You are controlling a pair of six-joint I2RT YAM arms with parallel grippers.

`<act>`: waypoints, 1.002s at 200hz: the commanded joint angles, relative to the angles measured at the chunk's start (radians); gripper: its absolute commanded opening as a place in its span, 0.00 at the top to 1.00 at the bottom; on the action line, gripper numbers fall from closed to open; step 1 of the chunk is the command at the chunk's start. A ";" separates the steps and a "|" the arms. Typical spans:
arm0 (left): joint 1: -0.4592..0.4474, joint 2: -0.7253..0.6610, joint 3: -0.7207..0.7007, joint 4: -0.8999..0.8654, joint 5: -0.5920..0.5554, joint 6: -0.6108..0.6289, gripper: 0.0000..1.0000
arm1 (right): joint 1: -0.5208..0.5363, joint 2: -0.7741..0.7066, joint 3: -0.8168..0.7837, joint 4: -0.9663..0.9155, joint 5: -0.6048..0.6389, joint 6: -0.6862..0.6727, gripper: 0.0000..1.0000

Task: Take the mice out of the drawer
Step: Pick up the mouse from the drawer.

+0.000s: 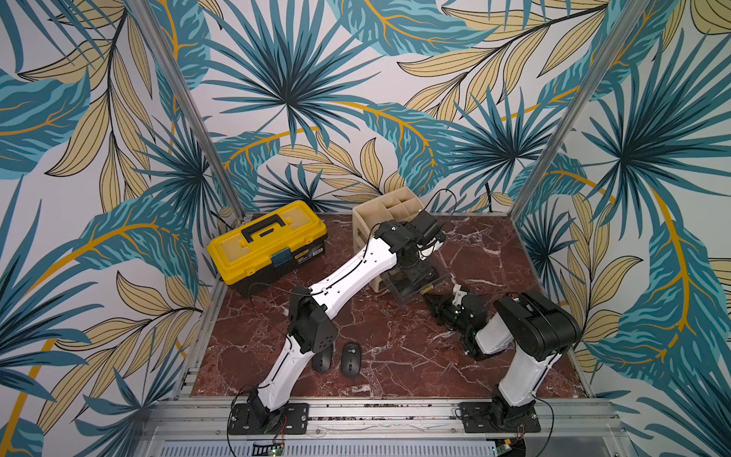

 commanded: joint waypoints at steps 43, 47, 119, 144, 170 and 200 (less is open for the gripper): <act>-0.002 0.023 -0.019 -0.016 -0.022 -0.008 0.30 | -0.001 -0.039 -0.006 0.068 -0.021 0.017 1.00; -0.002 0.025 -0.020 -0.015 -0.019 -0.008 0.30 | -0.001 -0.041 -0.006 0.068 -0.020 0.017 1.00; -0.003 0.049 -0.042 -0.009 -0.005 -0.015 0.30 | -0.001 -0.054 -0.006 0.078 -0.030 0.026 1.00; -0.001 0.059 -0.043 -0.010 0.033 -0.012 0.31 | -0.001 -0.055 -0.007 0.079 -0.029 0.028 1.00; -0.002 0.065 -0.055 -0.014 0.060 -0.009 0.33 | -0.001 -0.059 -0.008 0.079 -0.029 0.028 1.00; -0.001 0.069 -0.083 -0.009 0.060 0.002 0.33 | -0.001 -0.063 -0.003 0.080 -0.035 0.029 1.00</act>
